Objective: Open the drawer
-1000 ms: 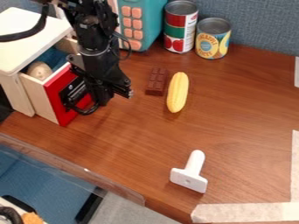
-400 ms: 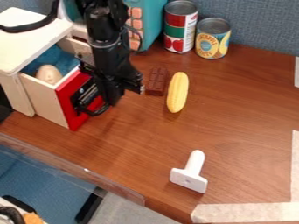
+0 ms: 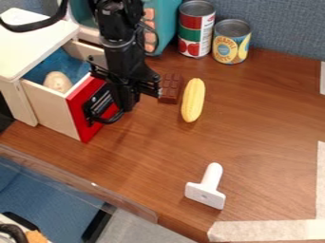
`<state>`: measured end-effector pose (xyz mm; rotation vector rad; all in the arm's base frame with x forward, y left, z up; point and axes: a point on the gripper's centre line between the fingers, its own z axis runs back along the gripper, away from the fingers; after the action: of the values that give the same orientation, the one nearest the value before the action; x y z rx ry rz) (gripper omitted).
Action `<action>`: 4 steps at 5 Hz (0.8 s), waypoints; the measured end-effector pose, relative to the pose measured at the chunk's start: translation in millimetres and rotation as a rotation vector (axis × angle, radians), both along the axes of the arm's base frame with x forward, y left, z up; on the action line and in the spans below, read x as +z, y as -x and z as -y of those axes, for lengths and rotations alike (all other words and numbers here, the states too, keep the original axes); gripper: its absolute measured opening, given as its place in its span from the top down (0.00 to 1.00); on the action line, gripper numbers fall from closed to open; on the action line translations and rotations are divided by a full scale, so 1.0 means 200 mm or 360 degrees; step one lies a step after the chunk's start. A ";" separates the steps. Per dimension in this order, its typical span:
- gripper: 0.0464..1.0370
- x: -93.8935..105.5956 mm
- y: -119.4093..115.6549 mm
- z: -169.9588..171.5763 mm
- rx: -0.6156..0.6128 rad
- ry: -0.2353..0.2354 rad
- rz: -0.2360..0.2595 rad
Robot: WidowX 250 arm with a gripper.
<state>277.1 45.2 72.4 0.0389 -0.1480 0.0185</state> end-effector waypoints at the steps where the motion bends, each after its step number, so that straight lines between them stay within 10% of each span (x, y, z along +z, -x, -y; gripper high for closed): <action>1: 0.96 0.00 0.00 0.02 -0.0017 0.0010 -0.0011; 4: 0.96 -0.01 -0.01 0.10 -0.0001 0.0013 -0.0035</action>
<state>278.5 25.0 70.7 0.0311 -0.1257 0.0182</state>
